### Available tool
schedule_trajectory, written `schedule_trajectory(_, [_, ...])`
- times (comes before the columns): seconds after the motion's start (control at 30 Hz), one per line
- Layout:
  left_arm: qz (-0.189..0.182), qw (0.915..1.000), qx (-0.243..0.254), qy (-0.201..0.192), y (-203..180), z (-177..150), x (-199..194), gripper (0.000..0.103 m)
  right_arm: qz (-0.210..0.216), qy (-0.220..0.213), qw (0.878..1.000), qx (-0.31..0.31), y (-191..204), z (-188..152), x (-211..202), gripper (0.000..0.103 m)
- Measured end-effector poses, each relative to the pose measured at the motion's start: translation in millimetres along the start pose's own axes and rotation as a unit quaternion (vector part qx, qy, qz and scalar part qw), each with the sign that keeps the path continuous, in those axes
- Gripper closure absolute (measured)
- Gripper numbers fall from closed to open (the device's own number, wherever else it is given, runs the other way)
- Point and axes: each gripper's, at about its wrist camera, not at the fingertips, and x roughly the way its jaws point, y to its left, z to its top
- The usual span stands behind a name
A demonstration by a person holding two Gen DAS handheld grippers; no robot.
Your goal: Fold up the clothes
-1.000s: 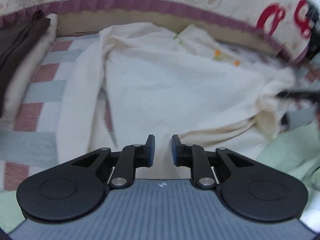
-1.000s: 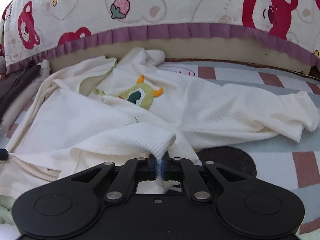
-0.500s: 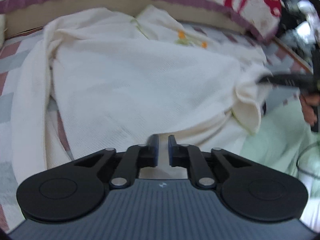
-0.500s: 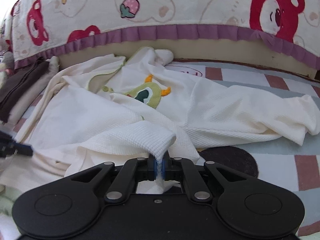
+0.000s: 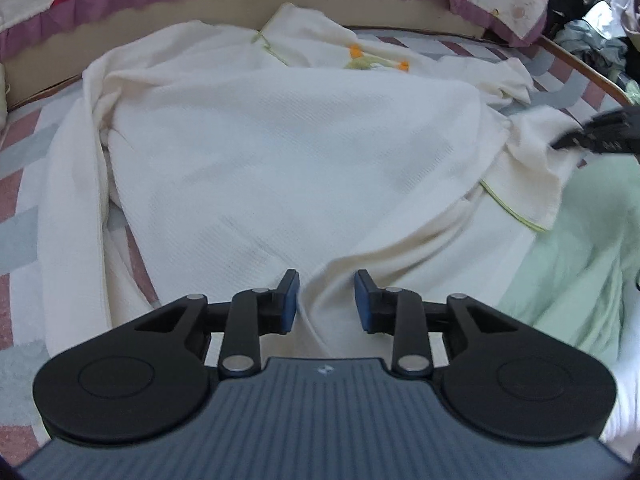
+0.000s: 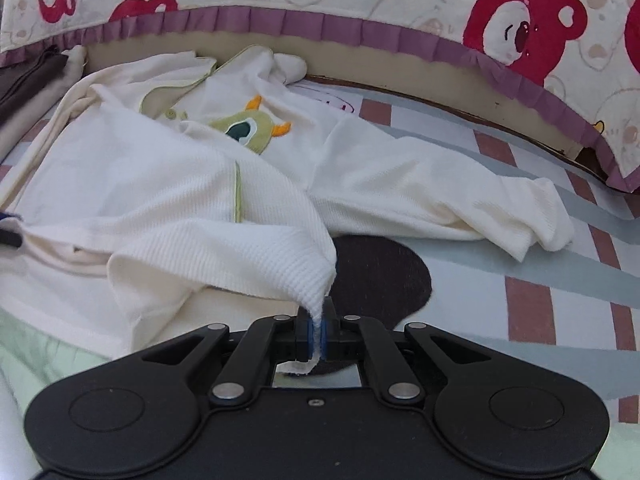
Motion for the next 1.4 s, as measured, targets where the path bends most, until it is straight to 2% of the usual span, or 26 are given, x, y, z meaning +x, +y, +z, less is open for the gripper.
schedule_trajectory(0.07, [-0.007,0.9995,-0.032,-0.007,7,2,3,0.078,0.02,-0.011,1.0,0.009,-3,-4,-2,0.098])
schedule_trajectory(0.17, [0.002,0.996,-0.086,-0.025,12,-2,5,0.097,0.053,-0.029,0.998,0.037,-9,-12,-2,0.095])
schedule_trajectory(0.27, [0.06,0.9935,-0.066,-0.071,1,-3,-11,0.099,0.057,-0.029,0.996,0.066,-12,-20,3,0.091])
schedule_trajectory(0.33, [0.098,0.988,-0.054,-0.107,-6,-3,-26,0.1,0.066,-0.026,0.994,0.085,-15,-25,6,0.089])
schedule_trajectory(0.4, [0.114,0.98,-0.07,-0.147,-4,-4,-46,0.1,0.076,-0.024,0.991,0.109,-19,-30,11,0.075])
schedule_trajectory(0.43, [0.116,0.9769,-0.085,-0.158,-1,-5,-53,0.1,0.083,-0.021,0.989,0.124,-21,-32,13,0.074])
schedule_trajectory(0.47, [0.115,0.9743,-0.101,-0.165,2,-8,-58,0.1,0.09,-0.017,0.986,0.138,-23,-34,17,0.073])
schedule_trajectory(0.53, [0.135,0.9695,-0.115,-0.169,4,-14,-64,0.1,0.097,-0.007,0.983,0.158,-24,-38,23,0.061])
schedule_trajectory(0.6, [0.162,0.9649,-0.114,-0.172,3,-20,-68,0.1,0.082,-0.003,0.984,0.16,-20,-43,29,0.044])
schedule_trajectory(0.63, [0.178,0.9627,-0.105,-0.175,1,-22,-70,0.1,0.07,0.0,0.985,0.159,-17,-46,33,0.042])
schedule_trajectory(0.67, [0.187,0.9607,-0.1,-0.179,0,-23,-72,0.1,0.059,-0.002,0.986,0.154,-15,-49,35,0.043])
schedule_trajectory(0.7, [0.189,0.9593,-0.101,-0.184,0,-23,-75,0.1,0.048,-0.01,0.988,0.148,-13,-51,35,0.049])
schedule_trajectory(0.73, [0.189,0.9578,-0.105,-0.189,3,-23,-77,0.1,0.045,-0.019,0.989,0.138,-11,-52,34,0.063])
schedule_trajectory(0.77, [0.193,0.9558,-0.107,-0.194,4,-24,-80,0.1,0.048,-0.03,0.99,0.126,-9,-50,30,0.101])
schedule_trajectory(0.83, [0.212,0.9494,-0.103,-0.207,2,-26,-89,0.1,0.052,-0.054,0.992,0.102,-7,-43,19,0.099])
schedule_trajectory(0.93, [0.239,0.9329,-0.106,-0.248,-8,-33,-114,0.1,0.051,-0.098,0.992,0.061,-9,-22,-18,0.099])
schedule_trajectory(1.03, [0.268,0.909,-0.144,-0.285,-17,-45,-150,0.1,0.047,-0.11,0.993,0.013,-10,6,-67,0.099])
schedule_trajectory(1.17, [0.3,0.8866,-0.167,-0.31,-34,-62,-201,0.1,0.03,-0.123,0.99,-0.059,-14,25,-140,0.1])
schedule_trajectory(1.27, [0.313,0.8737,-0.183,-0.325,-50,-81,-240,0.1,0.032,-0.143,0.987,-0.068,-25,27,-191,0.1])
schedule_trajectory(1.3, [0.317,0.8674,-0.194,-0.331,-54,-91,-252,0.103,0.033,-0.151,0.986,-0.066,-27,22,-202,0.1])
schedule_trajectory(1.37, [0.345,0.8508,-0.226,-0.326,-59,-112,-265,0.103,0.038,-0.147,0.987,-0.055,-29,6,-205,0.1])
schedule_trajectory(1.4, [0.345,0.8488,-0.244,-0.318,-57,-122,-266,0.103,0.043,-0.133,0.989,-0.045,-31,-6,-197,0.1])
